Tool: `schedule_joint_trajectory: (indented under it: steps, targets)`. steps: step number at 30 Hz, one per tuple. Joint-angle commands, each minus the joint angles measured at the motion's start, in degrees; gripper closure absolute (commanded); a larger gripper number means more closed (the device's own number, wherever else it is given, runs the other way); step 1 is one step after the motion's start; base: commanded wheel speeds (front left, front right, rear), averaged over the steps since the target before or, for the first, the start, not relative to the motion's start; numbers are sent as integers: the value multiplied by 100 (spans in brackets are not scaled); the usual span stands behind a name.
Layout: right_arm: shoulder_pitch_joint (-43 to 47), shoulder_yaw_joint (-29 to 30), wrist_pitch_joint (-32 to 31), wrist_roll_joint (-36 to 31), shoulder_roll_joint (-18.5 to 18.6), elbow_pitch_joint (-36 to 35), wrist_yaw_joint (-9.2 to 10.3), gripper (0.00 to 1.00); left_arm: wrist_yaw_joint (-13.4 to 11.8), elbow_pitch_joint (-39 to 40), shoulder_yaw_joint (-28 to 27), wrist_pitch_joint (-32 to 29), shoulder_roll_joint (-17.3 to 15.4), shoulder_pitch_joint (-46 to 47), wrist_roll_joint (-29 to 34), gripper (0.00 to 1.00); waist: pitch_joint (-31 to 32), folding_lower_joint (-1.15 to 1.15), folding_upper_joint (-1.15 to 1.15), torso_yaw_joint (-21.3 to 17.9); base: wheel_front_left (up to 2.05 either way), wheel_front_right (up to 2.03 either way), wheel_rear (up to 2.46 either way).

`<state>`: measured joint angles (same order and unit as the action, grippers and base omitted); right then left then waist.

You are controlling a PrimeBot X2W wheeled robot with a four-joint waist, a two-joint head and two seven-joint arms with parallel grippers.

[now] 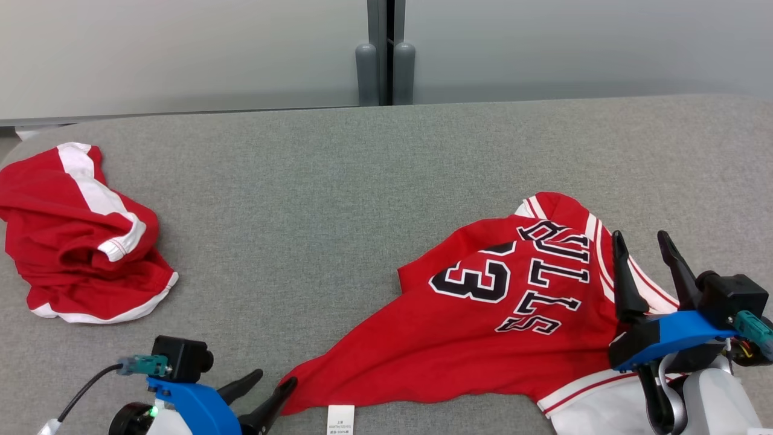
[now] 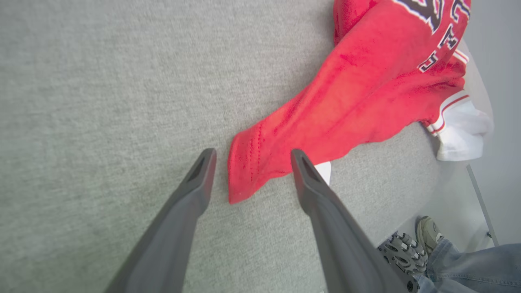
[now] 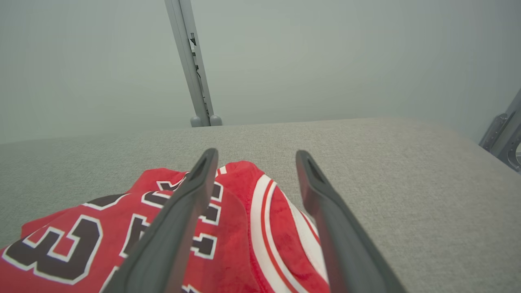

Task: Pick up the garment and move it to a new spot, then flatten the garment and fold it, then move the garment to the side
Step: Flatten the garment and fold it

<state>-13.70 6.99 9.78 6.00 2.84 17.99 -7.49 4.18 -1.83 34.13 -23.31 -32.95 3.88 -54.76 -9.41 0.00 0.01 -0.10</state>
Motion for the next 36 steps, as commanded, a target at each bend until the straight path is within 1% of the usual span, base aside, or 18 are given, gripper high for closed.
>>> schedule_joint_trajectory:
  steps: [1, 5, 7, 8, 10, 13, 14, 15, 17, 21, 22, 23, 26, 28, 30, 31, 32, 36]
  targets:
    - [75, 17, -29, -31, 9, -28, 0, 0, 72, 98, -131, 203, -9, 95, -18, 0, 63, 0, -1, -8, 0, 0, 0]
    - [132, 18, -82, -26, 9, -59, 0, 0, 1, 287, -382, 533, -135, 86, 61, 0, 180, 0, -1, -18, 0, 0, 0]
    - [154, 30, -98, -30, 9, -79, 0, 0, -58, 395, -570, 837, -149, 123, 147, 0, 211, 0, -1, -15, 0, 0, 0]
    - [153, 34, -107, -35, 9, -92, 0, 0, -47, 458, -660, 1088, -148, 190, 267, 0, 224, 0, -1, -12, 0, 0, 0]
    - [153, 36, -132, -41, 9, -134, 0, 0, -140, 449, -889, 1674, -43, 268, 497, 0, 241, 0, -1, -5, 0, 0, 0]
    - [127, -1, -173, -35, 8, -118, 0, 0, -287, 198, -957, 2323, 87, 324, 950, 0, 262, 0, -1, 22, 0, 0, 0]
    - [99, -12, -180, -41, 9, -105, 0, 0, -315, 112, -939, 2489, 142, 357, 1054, 0, 258, 0, -1, 37, 0, 0, 0]
    - [63, -28, -200, -59, 14, -90, 0, 0, -290, 27, -923, 2641, 236, 380, 1097, 0, 250, 0, -1, 61, 0, 0, 0]
    - [-38, -66, -261, -91, 52, -69, 0, 0, -225, -137, -913, 2855, 364, 403, 1089, 0, 220, 0, -1, 112, 0, 0, 0]
    - [-457, -247, -525, -4, 246, 96, 0, 0, -156, -462, -818, 2956, 434, 514, 1191, 0, 94, 0, -1, 192, 0, 0, 0]
    - [-457, -247, -525, -4, 246, 96, 0, 0, -156, -462, -818, 2956, 434, 514, 1191, 0, 94, 0, -1, 192, 0, 0, 0]
    - [-721, -285, -868, 15, 384, 280, 0, 0, -110, -583, -786, 2964, 464, 570, 1183, 0, 27, 0, -1, 233, 0, 0, 0]
    - [-1175, -407, -1630, 119, 573, 632, 0, 0, -50, -721, -751, 2978, 513, 714, 1164, 0, -96, 0, -1, 308, 0, 0, 0]
    - [-1490, -362, -2183, 146, 725, 903, 0, 0, -8, -806, -717, 2981, 539, 781, 1149, 0, -186, 0, -1, 350, 0, 0, 0]
    - [-1858, -370, -2519, 214, 868, 1114, 0, 0, 38, -881, -681, 2987, 557, 866, 1157, 0, -277, 0, -1, 391, 0, 0, 0]
    - [-1858, -370, -2519, 214, 868, 1114, 0, 0, 38, -881, -681, 2987, 557, 866, 1157, 0, -277, 0, -1, 391, 0, 0, 0]
    - [-2010, -360, -2674, 277, 909, 1267, 0, 0, 51, -931, -668, 2984, 569, 902, 1156, 0, -311, 0, -1, 409, 0, 0, 0]
    - [-2408, -478, -3488, 555, 972, 1902, 0, 0, 126, -1099, -599, 2998, 616, 1048, 1157, 0, -422, 0, -1, 510, 0, 0, 0]
